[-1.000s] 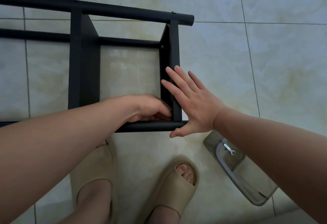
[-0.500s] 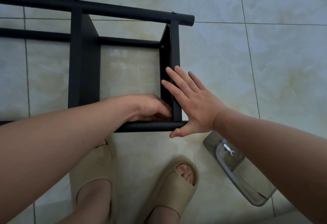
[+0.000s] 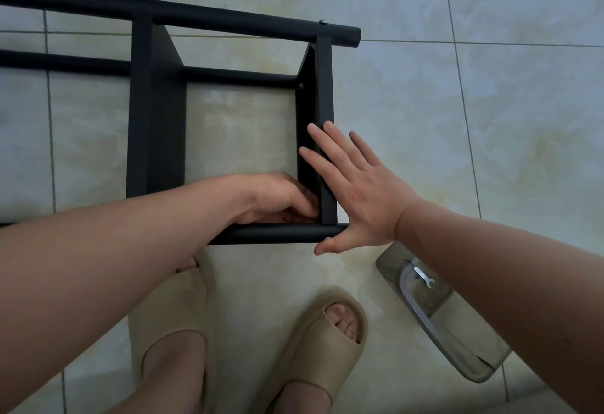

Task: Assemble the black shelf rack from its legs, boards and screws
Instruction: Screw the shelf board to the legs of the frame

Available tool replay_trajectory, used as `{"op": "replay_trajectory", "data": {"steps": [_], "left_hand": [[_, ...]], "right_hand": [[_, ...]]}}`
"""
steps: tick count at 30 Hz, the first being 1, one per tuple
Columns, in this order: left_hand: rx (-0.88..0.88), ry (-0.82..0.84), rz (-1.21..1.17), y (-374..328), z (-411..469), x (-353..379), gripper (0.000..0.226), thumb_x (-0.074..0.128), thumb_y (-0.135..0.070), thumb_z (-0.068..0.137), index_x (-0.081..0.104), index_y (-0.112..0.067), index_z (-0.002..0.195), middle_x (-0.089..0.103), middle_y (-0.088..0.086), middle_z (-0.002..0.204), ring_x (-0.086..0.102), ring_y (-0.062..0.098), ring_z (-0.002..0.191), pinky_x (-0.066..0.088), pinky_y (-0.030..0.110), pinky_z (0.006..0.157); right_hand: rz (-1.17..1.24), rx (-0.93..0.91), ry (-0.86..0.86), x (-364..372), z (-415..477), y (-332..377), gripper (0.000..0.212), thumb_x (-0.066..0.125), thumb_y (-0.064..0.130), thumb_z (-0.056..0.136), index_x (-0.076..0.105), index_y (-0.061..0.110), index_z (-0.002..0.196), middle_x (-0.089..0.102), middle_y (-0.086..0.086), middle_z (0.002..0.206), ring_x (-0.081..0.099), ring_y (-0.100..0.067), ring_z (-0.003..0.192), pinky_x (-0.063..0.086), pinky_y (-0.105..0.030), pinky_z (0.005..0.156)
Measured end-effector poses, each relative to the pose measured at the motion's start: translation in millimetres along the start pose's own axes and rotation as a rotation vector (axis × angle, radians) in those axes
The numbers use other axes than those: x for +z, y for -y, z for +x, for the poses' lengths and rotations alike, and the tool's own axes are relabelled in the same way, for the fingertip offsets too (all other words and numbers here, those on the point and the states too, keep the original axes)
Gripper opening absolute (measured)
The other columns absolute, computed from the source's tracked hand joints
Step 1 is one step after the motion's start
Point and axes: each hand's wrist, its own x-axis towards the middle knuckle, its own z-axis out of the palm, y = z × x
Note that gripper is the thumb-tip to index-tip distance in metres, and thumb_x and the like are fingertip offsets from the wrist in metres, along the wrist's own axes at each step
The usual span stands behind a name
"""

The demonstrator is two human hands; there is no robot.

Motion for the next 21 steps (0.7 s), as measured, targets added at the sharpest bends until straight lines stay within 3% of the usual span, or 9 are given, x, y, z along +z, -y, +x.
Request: {"op": "replay_trajectory", "data": {"steps": [3,9,13,17,21], "left_hand": [[-0.020,0.048,-0.051,1.5,-1.2,1.3,0.022,0.051,0.005,0.092,0.070,-0.004,0.088,0.072,0.008,0.080,0.070,0.019,0.077,0.056,0.026,0.074],[0.014,-0.044,0.131,-2.8,1.2,4.6,0.011,0.061,0.000,0.088,0.069,-0.001,0.095,0.067,0.014,0.084,0.065,0.025,0.081,0.050,0.034,0.080],[0.011,-0.007,0.043,-0.4,1.1,1.4,0.017,0.056,0.008,0.088,0.069,-0.001,0.090,0.070,0.010,0.075,0.069,0.019,0.071,0.056,0.027,0.071],[0.014,0.029,-0.036,1.4,1.6,0.6,0.019,0.052,0.007,0.090,0.069,-0.002,0.091,0.071,0.010,0.080,0.070,0.019,0.074,0.057,0.027,0.072],[0.028,-0.029,0.127,-1.8,0.6,5.4,0.008,0.060,-0.002,0.090,0.068,-0.006,0.088,0.067,0.005,0.072,0.064,0.015,0.065,0.051,0.024,0.061]], "right_hand": [[-0.002,0.000,-0.003,0.1,-0.6,0.4,0.133,0.039,0.098,0.067,0.017,0.007,0.161,-0.001,-0.016,0.169,-0.004,-0.034,0.157,0.012,-0.058,0.124],[-0.004,0.003,0.011,-1.3,-0.1,0.5,0.133,0.038,0.098,0.066,0.017,0.007,0.161,-0.001,-0.016,0.169,-0.005,-0.034,0.156,0.012,-0.058,0.124],[0.003,0.000,0.006,-1.0,-0.1,0.3,0.133,0.039,0.098,0.067,0.017,0.007,0.161,-0.001,-0.016,0.169,-0.005,-0.034,0.156,0.012,-0.059,0.124],[-0.004,-0.002,0.000,-0.4,-0.2,0.0,0.133,0.040,0.098,0.067,0.017,0.007,0.161,0.000,-0.016,0.169,-0.004,-0.034,0.157,0.013,-0.059,0.124],[-0.006,0.001,0.004,-0.6,-0.1,0.3,0.133,0.040,0.098,0.066,0.018,0.007,0.161,-0.001,-0.016,0.169,-0.004,-0.034,0.157,0.012,-0.059,0.124]]}}
